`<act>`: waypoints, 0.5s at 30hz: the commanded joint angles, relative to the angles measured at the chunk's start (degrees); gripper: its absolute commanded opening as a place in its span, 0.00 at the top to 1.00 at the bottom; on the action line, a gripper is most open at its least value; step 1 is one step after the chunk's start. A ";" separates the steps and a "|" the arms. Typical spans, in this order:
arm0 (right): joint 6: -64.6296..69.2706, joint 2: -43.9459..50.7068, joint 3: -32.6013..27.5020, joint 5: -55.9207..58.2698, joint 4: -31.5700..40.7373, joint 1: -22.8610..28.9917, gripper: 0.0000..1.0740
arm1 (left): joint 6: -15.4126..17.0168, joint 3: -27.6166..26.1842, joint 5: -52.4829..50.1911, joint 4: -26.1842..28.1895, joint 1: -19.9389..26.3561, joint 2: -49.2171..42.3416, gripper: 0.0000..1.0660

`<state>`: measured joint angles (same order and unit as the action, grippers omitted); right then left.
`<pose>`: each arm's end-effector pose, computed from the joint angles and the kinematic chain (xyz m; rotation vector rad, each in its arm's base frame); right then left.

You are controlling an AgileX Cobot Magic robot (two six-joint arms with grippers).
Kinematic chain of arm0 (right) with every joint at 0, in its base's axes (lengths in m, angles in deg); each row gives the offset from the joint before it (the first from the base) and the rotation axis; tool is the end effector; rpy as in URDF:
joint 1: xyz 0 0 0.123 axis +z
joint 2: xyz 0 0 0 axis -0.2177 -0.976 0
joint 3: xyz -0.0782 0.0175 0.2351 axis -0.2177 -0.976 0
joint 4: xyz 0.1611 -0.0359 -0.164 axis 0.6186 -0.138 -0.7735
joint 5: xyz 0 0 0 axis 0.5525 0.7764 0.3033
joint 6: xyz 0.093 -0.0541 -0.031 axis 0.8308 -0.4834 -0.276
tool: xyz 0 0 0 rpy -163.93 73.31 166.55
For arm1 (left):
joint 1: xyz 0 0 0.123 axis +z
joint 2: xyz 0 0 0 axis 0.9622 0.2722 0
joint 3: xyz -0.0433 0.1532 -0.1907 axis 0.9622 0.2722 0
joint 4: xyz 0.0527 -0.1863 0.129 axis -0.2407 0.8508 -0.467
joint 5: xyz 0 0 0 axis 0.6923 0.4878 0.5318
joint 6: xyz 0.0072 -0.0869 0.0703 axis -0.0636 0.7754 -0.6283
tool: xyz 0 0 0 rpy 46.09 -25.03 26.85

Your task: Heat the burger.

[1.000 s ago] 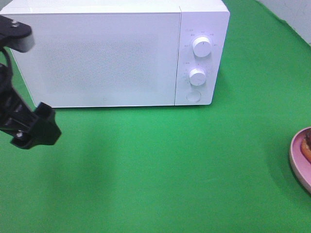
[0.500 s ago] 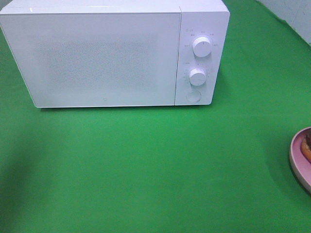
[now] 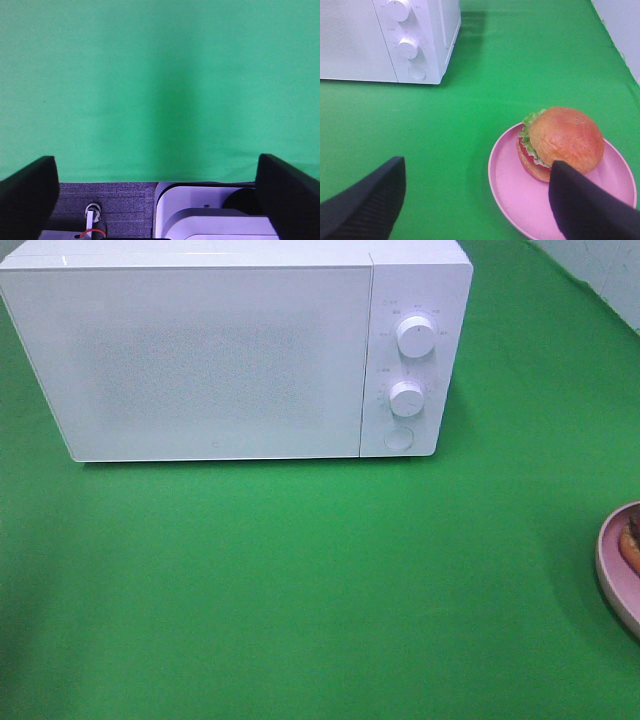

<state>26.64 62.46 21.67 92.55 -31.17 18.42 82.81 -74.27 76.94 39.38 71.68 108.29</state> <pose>0.0387 -0.0001 0.2667 -0.0405 1.9480 0.0551 0.1418 -0.0104 0.2283 -0.0284 2.7709 -0.0816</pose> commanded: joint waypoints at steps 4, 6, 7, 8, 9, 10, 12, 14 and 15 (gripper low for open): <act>0.52 1.55 0.00 -0.29 -0.06 -0.40 0.29 | -0.11 7.10 -2.69 1.60 0.17 -11.92 0.06; 0.52 1.55 0.00 -0.29 -0.06 -0.40 0.29 | -0.17 7.51 -2.41 1.09 0.17 -15.36 0.06; 0.52 1.55 0.00 -0.29 -0.06 -0.40 0.29 | -0.17 7.51 -2.41 1.09 0.17 -15.36 0.06; 0.52 1.55 0.00 -0.29 -0.06 -0.40 0.29 | -0.17 7.51 -2.41 0.52 0.17 -18.96 0.06; 0.52 1.55 0.00 -0.29 -0.06 -0.40 0.29 | -0.17 7.51 -2.41 0.52 0.17 -18.96 0.06; 0.52 1.55 0.00 -0.29 -0.06 -0.40 0.29 | -0.17 7.51 -2.41 0.52 0.17 -20.40 0.06; 0.52 1.55 0.00 -0.29 -0.06 -0.40 0.29 | -0.17 7.56 -2.35 0.52 0.17 -23.89 0.06; 0.52 1.55 0.00 -0.29 -0.06 -0.40 0.29 | -0.17 7.56 -2.29 0.52 0.17 -26.81 0.06; 0.52 1.55 0.00 -0.29 -0.06 -0.40 0.29 | -0.17 7.56 -2.29 0.34 0.17 -29.74 0.06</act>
<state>26.64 62.46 21.67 92.55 -31.17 18.42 82.75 -67.17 75.22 39.84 71.74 81.94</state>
